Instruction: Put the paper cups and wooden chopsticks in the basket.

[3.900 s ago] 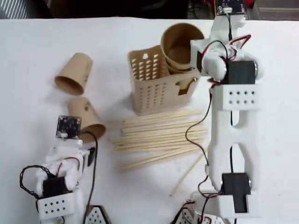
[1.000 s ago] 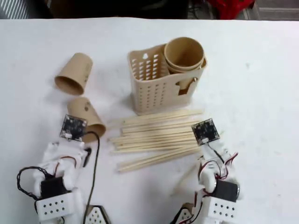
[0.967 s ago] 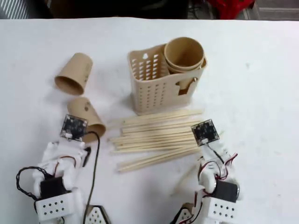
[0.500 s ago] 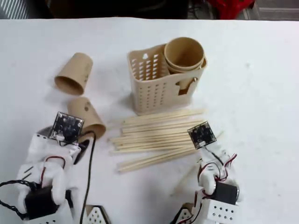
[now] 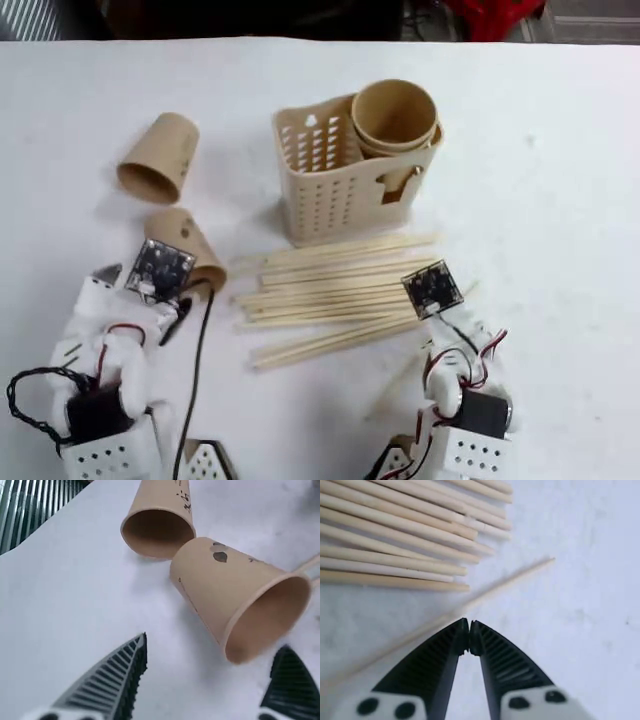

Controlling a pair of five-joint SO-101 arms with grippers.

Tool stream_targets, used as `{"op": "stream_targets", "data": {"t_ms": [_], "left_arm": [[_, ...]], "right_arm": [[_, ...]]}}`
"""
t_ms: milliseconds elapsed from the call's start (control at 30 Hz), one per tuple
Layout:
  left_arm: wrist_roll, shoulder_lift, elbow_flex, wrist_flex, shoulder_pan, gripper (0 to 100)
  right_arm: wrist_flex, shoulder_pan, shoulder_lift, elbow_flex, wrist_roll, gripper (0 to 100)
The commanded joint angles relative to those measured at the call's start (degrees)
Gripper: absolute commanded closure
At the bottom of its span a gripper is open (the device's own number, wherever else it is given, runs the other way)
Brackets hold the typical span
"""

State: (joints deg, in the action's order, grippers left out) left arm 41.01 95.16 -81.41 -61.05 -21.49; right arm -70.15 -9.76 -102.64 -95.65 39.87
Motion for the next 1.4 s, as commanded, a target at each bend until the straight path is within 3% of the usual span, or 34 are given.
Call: {"op": "stream_targets", "data": {"t_ms": [0,133,333,633,967,1367], "left_arm": [[0.4,0.4,0.5,1.9,-0.2,62],[-1.1,0.4,1.8,-0.4,0.0,62],[-3.3,-2.3,19.2,-17.3,-0.2,62],[-3.3,-31.7,40.3,-22.9,-0.1,62],[1.3,-36.4,29.9,-12.6,2.5,62],[1.1,-36.9,11.1,16.8,1.5,62]], "right_arm": [[-0.3,-0.3,-0.6,-0.4,0.6,98.1],[-0.3,-0.3,-0.6,-0.4,0.6,98.1],[-0.2,-0.3,-0.6,-0.5,0.6,98.1],[-0.1,-0.3,-0.6,-0.5,0.6,98.1],[-0.1,-0.3,-0.5,-0.5,0.7,98.1],[-0.1,-0.3,-0.5,-0.5,0.7,98.1]]}}
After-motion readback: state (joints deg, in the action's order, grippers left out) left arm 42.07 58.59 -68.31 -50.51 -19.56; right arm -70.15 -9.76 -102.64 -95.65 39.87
